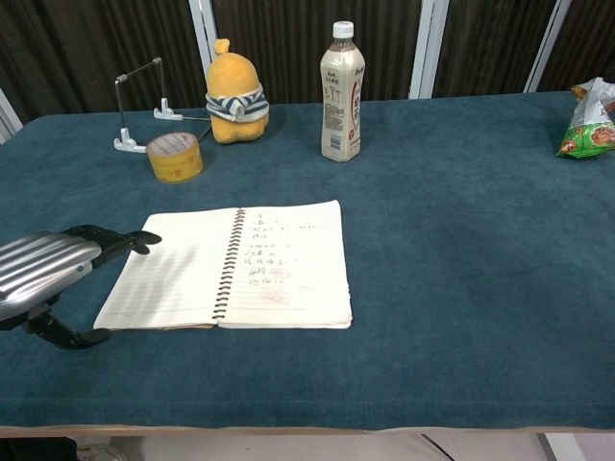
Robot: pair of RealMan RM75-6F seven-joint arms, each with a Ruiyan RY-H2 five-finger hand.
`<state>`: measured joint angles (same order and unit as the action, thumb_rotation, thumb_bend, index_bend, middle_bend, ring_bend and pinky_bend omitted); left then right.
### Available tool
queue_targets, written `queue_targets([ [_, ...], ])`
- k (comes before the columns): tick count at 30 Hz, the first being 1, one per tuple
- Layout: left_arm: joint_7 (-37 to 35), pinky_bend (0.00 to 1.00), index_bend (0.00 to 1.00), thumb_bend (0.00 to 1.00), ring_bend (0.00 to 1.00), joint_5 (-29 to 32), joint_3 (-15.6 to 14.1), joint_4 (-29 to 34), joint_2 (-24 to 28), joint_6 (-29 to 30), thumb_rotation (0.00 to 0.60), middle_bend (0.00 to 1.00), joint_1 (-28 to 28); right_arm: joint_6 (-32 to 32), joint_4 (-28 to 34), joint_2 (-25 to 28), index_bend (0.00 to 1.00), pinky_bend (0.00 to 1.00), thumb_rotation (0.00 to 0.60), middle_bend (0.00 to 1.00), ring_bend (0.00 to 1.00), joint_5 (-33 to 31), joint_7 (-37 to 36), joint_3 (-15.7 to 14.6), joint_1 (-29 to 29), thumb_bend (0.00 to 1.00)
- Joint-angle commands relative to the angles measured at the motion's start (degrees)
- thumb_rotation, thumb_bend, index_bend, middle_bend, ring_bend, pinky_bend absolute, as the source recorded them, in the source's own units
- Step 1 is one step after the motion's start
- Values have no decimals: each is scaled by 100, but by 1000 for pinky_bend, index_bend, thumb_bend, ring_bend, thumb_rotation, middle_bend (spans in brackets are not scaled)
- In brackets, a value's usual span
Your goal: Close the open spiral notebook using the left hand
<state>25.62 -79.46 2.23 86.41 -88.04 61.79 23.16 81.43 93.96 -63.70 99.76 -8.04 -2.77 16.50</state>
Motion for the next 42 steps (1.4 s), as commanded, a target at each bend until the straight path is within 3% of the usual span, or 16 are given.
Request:
queue_targets([
  [1,84,96,73,287,95,173,66,-79,-113,-80,600,143,67,-1,6,-6,78,136,600,62,24,-7,-7,14,-1,26],
  [21,-65,97,104,288,107,566,103,-513,-402,-269,600,150,293,3,-119,-36,78,136,600,62,25,-56,-145,25,-96,26],
  [30,-1345,142,310,357,209,-246,-3,-1570,-916,267,600,274,279,20,-142,-29,78,136,600,62,24,-57,-191,31,-126,26],
  [36,-2124,165,331,383,230,-543,-43,-2380,-1259,420,600,292,343,33,-170,-37,78,136,600,62,25,-51,-234,34,-143,25],
  [42,-3192,219,388,469,284,-1077,-104,-3541,-1788,1131,600,340,363,48,-187,-28,78,136,600,62,24,-55,-280,47,-154,26],
])
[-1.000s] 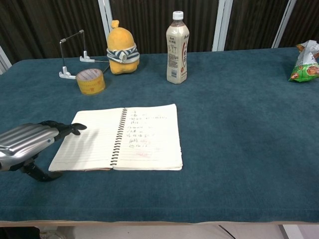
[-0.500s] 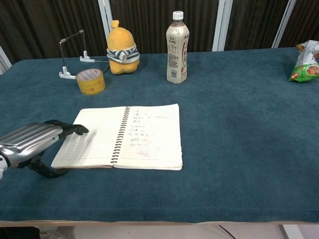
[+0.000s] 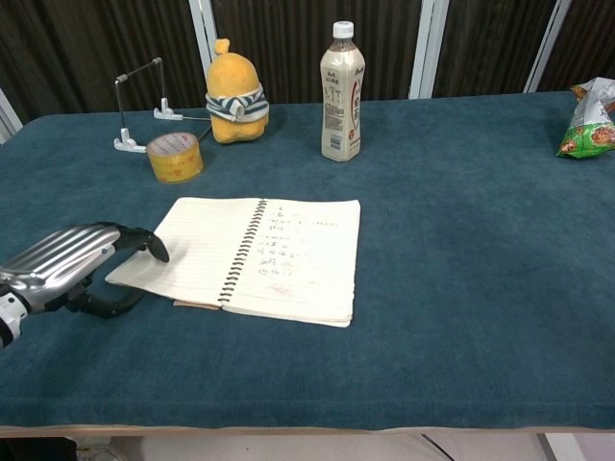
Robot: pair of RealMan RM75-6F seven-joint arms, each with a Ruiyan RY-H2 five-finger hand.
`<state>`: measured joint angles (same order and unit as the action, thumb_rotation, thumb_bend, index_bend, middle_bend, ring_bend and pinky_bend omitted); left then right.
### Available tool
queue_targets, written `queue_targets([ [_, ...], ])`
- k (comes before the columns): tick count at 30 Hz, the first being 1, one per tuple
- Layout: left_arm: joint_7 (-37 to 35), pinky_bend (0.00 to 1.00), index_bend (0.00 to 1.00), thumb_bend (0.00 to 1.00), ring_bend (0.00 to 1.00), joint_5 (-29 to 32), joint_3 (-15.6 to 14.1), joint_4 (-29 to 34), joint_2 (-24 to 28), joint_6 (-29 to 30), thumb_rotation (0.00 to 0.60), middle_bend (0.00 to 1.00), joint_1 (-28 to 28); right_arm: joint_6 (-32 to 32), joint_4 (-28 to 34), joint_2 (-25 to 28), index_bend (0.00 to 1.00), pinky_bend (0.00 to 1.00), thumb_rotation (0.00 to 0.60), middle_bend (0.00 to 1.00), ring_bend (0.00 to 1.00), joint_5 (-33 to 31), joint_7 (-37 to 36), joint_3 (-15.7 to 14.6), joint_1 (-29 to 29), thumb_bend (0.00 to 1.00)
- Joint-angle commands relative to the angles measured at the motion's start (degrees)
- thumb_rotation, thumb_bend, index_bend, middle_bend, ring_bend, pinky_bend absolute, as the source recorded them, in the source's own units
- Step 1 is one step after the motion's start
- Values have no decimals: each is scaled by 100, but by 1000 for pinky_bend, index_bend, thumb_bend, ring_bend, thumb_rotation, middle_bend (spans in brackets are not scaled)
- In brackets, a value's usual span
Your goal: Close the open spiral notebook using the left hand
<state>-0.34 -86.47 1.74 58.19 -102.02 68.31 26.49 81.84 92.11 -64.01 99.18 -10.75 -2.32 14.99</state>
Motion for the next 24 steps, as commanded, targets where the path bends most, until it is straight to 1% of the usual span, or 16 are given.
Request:
queue_targets([
  [1,-755,223,389,471,290,-478,-64,-976,-510,652,600,343,41,18,-2,5,78,136,600,62,24,5,-15,7,-6,25],
  [5,-1322,251,373,453,324,-709,-94,-1772,-899,1083,600,347,92,31,0,9,78,136,600,62,24,5,-47,16,-13,26],
  [8,-1542,281,376,452,354,-819,-82,-2306,-1129,1300,600,349,197,20,4,14,78,136,600,62,25,16,-50,13,-10,25],
  [11,-1611,321,466,491,427,-903,-61,-2767,-1316,1545,600,403,299,24,24,27,78,136,600,62,25,27,-51,16,-10,25],
  [13,-1581,373,540,553,493,-975,-92,-3053,-1404,1669,600,452,358,36,30,32,78,136,600,62,25,39,-63,13,-16,26],
  [16,-1423,421,600,609,551,-1113,-190,-3504,-1519,1885,600,499,428,51,36,44,78,136,600,62,24,46,-87,19,-18,26],
  [19,-1241,469,628,614,577,-1193,-251,-3862,-1586,2173,600,528,439,72,44,61,78,136,600,62,24,56,-110,23,-25,26],
  [24,-1158,478,641,608,586,-1259,-313,-4191,-1446,2678,600,544,443,103,47,84,78,136,600,62,25,39,-128,27,-53,26],
])
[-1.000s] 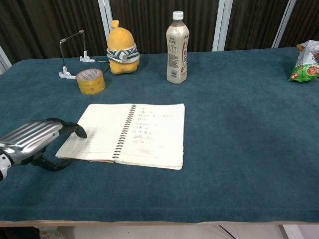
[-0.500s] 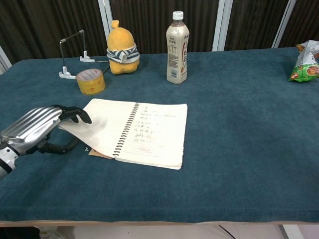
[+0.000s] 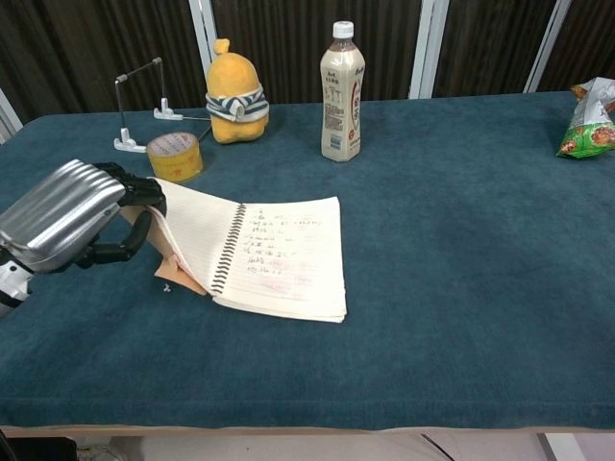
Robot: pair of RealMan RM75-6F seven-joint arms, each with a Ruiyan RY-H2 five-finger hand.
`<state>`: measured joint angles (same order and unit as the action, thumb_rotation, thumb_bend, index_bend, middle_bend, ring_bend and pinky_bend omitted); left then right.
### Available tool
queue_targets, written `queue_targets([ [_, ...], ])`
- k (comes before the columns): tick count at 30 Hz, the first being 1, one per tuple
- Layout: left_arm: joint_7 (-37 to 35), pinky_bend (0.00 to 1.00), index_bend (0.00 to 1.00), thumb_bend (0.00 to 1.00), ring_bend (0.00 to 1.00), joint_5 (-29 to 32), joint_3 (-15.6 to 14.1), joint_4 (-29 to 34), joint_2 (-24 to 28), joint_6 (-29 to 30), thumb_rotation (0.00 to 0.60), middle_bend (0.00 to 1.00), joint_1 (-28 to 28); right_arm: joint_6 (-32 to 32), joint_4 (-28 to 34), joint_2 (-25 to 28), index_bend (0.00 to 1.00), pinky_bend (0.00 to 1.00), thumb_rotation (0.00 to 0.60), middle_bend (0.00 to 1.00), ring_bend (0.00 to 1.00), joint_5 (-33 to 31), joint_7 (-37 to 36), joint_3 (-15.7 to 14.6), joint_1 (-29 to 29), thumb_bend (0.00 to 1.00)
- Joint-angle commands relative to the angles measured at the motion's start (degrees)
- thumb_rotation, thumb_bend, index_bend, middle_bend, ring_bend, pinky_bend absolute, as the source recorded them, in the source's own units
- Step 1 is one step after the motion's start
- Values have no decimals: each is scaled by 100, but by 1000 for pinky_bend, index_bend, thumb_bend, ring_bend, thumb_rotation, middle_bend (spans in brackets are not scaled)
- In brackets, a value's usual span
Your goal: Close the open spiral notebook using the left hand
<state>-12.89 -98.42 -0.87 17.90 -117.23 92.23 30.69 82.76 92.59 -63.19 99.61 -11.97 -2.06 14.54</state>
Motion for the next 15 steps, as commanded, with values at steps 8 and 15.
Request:
queue_targets([
  [8,630,446,640,603,564,-431,-327,-360,475,1042,600,531,429,60,9,27,78,136,600,62,25,-8,-7,4,-52,26],
  [15,1191,411,628,584,538,-932,-773,-123,615,820,600,514,1078,99,18,32,77,136,600,62,24,-4,-12,3,-90,26],
])
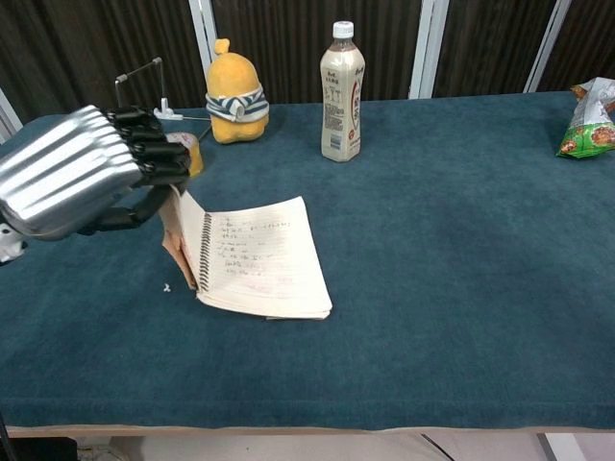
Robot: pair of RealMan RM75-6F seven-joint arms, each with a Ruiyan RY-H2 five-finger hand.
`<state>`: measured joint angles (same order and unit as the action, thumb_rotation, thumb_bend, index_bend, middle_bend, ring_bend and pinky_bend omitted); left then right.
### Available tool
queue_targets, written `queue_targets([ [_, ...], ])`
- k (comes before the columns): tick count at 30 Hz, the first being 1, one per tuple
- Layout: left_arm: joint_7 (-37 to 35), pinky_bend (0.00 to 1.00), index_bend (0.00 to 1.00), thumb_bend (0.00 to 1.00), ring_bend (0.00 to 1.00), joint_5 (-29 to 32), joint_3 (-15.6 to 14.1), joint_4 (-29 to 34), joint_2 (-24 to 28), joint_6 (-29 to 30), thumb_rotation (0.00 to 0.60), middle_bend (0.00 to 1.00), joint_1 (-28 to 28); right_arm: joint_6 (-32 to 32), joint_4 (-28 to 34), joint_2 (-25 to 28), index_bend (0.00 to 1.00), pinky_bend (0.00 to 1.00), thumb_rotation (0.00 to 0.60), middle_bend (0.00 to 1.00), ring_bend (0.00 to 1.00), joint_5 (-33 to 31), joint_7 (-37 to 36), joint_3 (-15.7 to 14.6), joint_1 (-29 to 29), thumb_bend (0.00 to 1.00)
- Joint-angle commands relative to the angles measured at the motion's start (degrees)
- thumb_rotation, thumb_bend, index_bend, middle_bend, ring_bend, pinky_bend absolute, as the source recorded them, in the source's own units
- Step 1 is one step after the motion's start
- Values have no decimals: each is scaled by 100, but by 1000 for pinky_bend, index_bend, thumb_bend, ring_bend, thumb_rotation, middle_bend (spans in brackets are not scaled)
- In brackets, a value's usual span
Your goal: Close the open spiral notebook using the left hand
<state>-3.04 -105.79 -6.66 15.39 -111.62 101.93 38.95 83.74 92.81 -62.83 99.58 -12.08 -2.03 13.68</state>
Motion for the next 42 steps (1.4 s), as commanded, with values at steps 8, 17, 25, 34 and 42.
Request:
queue_targets([
  [8,429,389,440,433,442,-216,-178,408,-166,-407,600,406,642,17,-31,-25,76,136,600,63,25,-16,-22,-4,-36,25],
  [17,-723,339,5,222,279,954,746,932,-1026,-1233,600,163,458,87,-23,-8,76,136,600,62,25,-4,-22,4,-84,25],
  [25,-1109,316,48,245,304,1807,1078,2795,-419,-2294,546,287,23,79,-48,-27,76,136,600,62,25,18,-41,7,-84,25],
  [34,465,168,142,362,208,2841,1097,5841,1883,-3021,220,254,-728,19,-101,109,76,136,600,62,25,-171,-106,-1,-150,26],
  [42,994,141,135,346,168,3123,694,7303,3708,-2065,351,226,-1912,-200,-205,270,66,141,600,66,24,-672,-261,74,-222,26],
])
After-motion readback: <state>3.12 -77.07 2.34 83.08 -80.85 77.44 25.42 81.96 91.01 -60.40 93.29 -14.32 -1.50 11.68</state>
